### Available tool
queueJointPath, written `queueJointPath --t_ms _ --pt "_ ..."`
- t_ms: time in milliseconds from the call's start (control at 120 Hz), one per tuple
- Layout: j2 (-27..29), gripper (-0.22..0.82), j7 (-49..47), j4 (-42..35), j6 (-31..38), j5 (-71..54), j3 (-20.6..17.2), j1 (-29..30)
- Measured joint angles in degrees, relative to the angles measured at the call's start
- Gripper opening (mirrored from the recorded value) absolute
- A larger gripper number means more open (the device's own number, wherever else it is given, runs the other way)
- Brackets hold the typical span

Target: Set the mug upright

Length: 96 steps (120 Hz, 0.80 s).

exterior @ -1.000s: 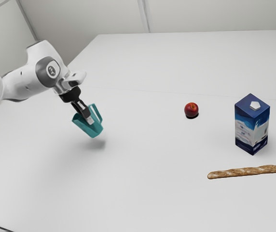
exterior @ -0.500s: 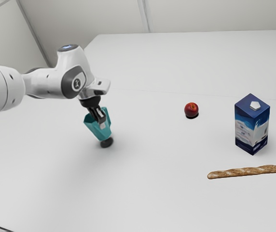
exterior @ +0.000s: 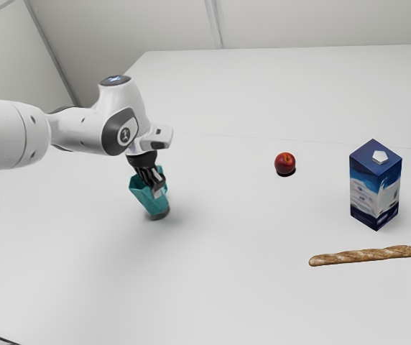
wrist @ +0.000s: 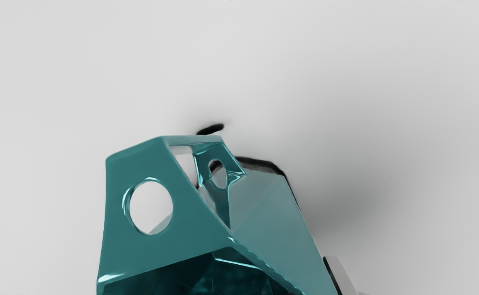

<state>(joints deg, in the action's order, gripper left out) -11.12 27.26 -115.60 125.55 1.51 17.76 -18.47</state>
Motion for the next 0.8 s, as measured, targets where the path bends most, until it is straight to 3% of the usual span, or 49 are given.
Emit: queueJointPath --t_ms 608,800 --pt "0.31 0.3 -2.66 0.2 -0.38 0.5 -0.01 0.17" --pt "2.31 0.39 -3.08 0.19 -0.79 0.55 -0.09 0.0"
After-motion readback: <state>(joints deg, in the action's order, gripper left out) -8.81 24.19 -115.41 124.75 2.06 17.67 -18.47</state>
